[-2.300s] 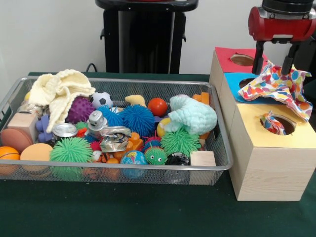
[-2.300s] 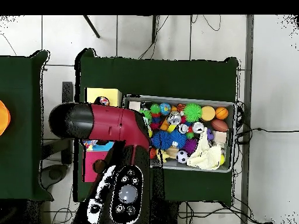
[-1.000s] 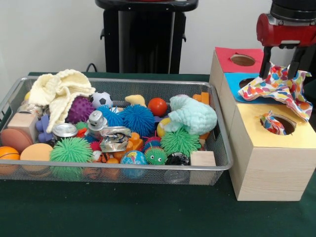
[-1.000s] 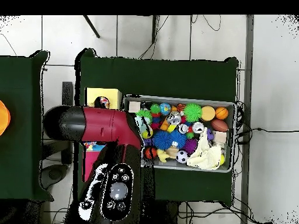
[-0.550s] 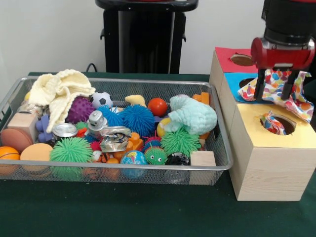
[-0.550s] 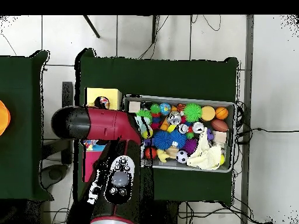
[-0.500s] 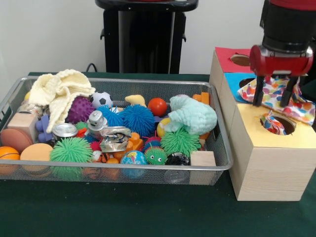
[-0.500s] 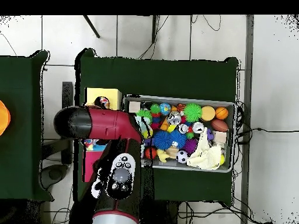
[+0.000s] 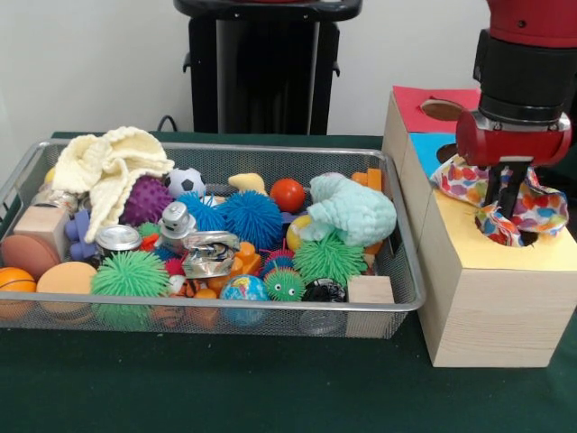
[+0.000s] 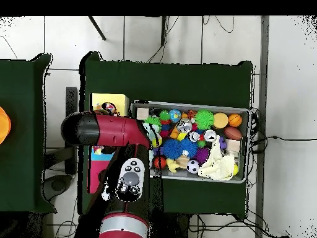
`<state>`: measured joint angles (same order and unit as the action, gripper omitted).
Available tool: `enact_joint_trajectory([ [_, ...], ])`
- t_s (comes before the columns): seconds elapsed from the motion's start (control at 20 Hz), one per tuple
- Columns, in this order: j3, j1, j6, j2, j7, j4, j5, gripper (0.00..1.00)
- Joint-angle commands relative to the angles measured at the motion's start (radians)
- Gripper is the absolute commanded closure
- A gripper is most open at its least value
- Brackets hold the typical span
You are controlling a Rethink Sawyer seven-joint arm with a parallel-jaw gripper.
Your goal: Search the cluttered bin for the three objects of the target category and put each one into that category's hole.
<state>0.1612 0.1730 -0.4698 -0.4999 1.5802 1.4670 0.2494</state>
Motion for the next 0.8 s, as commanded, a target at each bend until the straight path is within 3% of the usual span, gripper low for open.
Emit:
enact_joint_trajectory([
  [0.05, -0.069, -0.015, 0.039, 0.089, 0.167, 0.051, -0.023, 1.00],
  [0.4, -0.053, -0.008, 0.023, 0.094, 0.172, 0.032, -0.024, 1.00],
  [0.55, -0.073, -0.022, 0.054, 0.129, 0.174, 0.018, -0.014, 1.00],
  [0.65, -0.091, -0.029, 0.112, 0.182, 0.184, 0.000, -0.007, 1.00],
  [0.8, -0.122, -0.037, 0.208, 0.346, 0.188, -0.101, 0.012, 1.00],
])
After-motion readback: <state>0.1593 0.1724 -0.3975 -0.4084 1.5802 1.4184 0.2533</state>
